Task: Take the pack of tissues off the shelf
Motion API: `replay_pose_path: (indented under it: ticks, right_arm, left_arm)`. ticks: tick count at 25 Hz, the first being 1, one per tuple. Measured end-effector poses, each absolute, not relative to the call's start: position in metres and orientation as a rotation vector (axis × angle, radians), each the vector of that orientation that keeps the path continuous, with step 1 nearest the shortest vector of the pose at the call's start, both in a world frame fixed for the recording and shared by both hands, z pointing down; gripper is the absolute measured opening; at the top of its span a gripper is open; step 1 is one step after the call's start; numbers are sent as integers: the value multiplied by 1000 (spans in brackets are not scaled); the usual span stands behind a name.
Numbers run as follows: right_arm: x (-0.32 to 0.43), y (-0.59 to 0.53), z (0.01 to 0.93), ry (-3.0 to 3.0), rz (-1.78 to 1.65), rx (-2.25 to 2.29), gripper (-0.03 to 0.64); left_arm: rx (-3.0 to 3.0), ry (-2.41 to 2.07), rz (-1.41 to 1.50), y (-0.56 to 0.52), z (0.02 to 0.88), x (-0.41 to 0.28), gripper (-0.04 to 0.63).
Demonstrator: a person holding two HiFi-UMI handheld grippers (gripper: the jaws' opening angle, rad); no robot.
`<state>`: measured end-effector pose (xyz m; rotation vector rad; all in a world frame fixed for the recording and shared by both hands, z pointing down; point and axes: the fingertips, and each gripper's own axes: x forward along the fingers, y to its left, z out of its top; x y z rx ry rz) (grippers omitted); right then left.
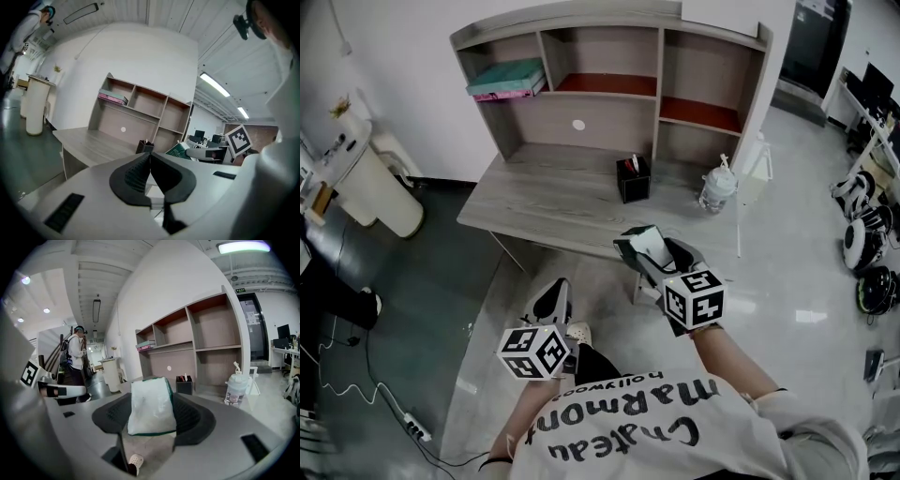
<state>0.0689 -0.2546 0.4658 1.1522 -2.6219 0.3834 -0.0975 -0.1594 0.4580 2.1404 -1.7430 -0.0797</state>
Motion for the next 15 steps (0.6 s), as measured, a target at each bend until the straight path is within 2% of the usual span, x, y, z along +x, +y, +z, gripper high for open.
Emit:
replay_pose_path:
  ticks: [15]
  right_arm:
    - [63,-262,473,-2619,409,1121,276]
  left_arm:
    - [2093,-1752,-68,-159,468,-100,18]
